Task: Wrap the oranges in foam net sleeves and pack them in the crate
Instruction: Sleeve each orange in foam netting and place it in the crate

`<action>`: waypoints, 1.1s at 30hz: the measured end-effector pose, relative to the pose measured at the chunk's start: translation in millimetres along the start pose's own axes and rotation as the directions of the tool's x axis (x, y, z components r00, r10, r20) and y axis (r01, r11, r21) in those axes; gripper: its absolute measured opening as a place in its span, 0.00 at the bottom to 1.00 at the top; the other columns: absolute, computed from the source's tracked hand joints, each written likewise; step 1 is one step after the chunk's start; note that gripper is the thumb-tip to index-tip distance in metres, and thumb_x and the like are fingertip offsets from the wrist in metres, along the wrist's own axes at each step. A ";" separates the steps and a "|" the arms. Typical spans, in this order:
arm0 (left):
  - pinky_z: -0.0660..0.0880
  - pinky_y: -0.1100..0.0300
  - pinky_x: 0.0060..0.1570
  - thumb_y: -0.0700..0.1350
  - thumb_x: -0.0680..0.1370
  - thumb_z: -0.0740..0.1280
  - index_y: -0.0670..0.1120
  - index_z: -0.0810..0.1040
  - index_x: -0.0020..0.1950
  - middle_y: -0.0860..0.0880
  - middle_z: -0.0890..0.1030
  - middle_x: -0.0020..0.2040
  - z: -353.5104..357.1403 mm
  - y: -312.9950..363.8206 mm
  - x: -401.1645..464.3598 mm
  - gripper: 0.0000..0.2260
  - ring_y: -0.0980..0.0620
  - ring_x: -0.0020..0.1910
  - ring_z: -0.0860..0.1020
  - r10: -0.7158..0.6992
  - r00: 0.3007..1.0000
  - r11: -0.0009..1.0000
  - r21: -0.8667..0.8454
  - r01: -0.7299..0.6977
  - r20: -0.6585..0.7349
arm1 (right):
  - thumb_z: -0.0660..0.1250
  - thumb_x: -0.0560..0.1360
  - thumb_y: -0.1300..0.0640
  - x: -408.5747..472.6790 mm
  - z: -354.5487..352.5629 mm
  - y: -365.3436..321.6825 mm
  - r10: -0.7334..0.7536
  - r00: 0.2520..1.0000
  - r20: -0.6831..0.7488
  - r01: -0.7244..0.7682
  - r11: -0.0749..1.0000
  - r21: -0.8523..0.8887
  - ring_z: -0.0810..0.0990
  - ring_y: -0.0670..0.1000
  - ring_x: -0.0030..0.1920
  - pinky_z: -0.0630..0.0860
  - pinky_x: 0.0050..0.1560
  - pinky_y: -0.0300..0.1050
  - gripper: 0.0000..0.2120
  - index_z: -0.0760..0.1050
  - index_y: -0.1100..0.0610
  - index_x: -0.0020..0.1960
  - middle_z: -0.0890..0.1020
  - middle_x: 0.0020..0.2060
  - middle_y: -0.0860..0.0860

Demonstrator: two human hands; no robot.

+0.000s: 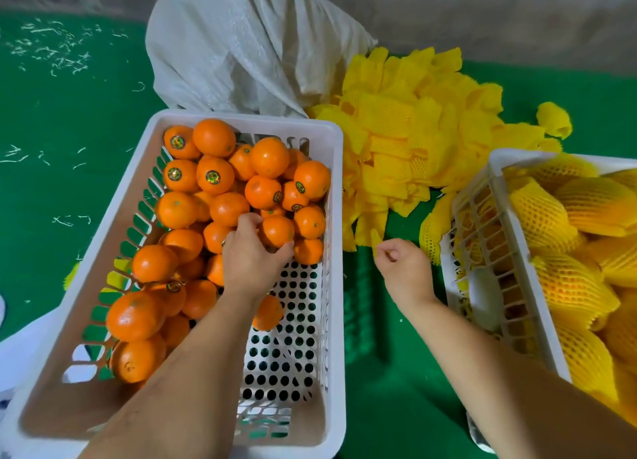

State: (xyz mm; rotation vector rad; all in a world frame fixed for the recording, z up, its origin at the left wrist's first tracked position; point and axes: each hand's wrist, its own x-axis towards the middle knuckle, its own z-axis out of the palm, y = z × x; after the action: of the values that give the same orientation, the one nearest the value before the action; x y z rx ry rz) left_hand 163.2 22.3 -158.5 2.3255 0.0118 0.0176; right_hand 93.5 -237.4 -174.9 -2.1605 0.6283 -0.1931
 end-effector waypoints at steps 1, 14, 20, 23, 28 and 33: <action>0.80 0.48 0.48 0.56 0.75 0.77 0.48 0.69 0.71 0.52 0.79 0.51 -6.1 10.2 0.7 0.30 0.51 0.51 0.80 -0.030 1.000 0.992 -0.122 0.029 -0.001 | 0.72 0.76 0.64 -9.4 -1.1 -7.4 0.088 0.996 -0.026 -0.083 0.986 0.142 0.82 0.44 0.45 0.79 0.49 0.48 0.07 0.80 0.55 0.52 0.83 0.45 0.49; 0.83 0.56 0.48 0.57 0.72 0.77 0.57 0.84 0.62 0.42 0.87 0.53 -69.8 81.1 -170.6 0.19 0.43 0.45 0.87 0.093 0.873 0.565 -0.747 0.349 0.478 | 0.74 0.77 0.48 -161.7 -36.2 -94.8 0.155 0.984 0.087 -0.170 0.673 0.720 0.81 0.47 0.42 0.78 0.46 0.44 0.08 0.83 0.52 0.44 0.85 0.39 0.49; 0.81 0.56 0.44 0.62 0.69 0.81 0.52 0.82 0.69 0.44 0.85 0.54 -77.2 71.5 -173.8 0.31 0.46 0.42 0.84 0.270 0.780 0.572 -0.745 0.342 0.565 | 0.71 0.75 0.63 -180.8 -48.5 -105.2 -0.007 1.000 0.011 0.001 0.884 0.467 0.81 0.47 0.54 0.79 0.61 0.52 0.08 0.81 0.50 0.44 0.81 0.53 0.46; 0.80 0.56 0.43 0.61 0.68 0.82 0.47 0.84 0.66 0.43 0.85 0.49 -77.3 68.7 -173.4 0.31 0.48 0.37 0.81 0.308 0.752 0.537 -0.759 0.368 0.583 | 0.71 0.74 0.68 -187.7 -54.4 -99.9 -0.099 0.995 -0.005 0.095 0.936 0.340 0.82 0.44 0.53 0.80 0.57 0.50 0.19 0.79 0.42 0.46 0.83 0.51 0.41; 0.80 0.55 0.42 0.56 0.71 0.77 0.44 0.82 0.67 0.43 0.84 0.46 -68.5 71.8 -172.3 0.28 0.48 0.35 0.79 0.215 0.822 0.547 -0.762 0.347 0.528 | 0.71 0.80 0.59 -181.8 -64.0 -98.3 -0.120 0.992 -0.038 0.125 0.907 0.401 0.84 0.40 0.48 0.81 0.54 0.39 0.20 0.75 0.39 0.66 0.84 0.42 0.40; 0.81 0.41 0.52 0.59 0.70 0.78 0.57 0.83 0.60 0.43 0.85 0.54 -59.3 74.9 -170.5 0.20 0.39 0.49 0.83 0.105 0.931 0.587 -0.778 0.225 0.349 | 0.71 0.79 0.60 -182.7 -66.7 -99.1 -0.243 0.968 -0.061 0.248 0.904 0.349 0.83 0.44 0.51 0.79 0.55 0.42 0.06 0.81 0.48 0.49 0.82 0.50 0.44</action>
State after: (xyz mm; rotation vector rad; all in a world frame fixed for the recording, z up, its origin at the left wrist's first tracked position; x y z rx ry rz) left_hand -8.0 11.7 -64.9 1.3517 -0.0864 -0.3753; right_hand -50.6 -142.1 -41.4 -1.8801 0.2971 -0.4272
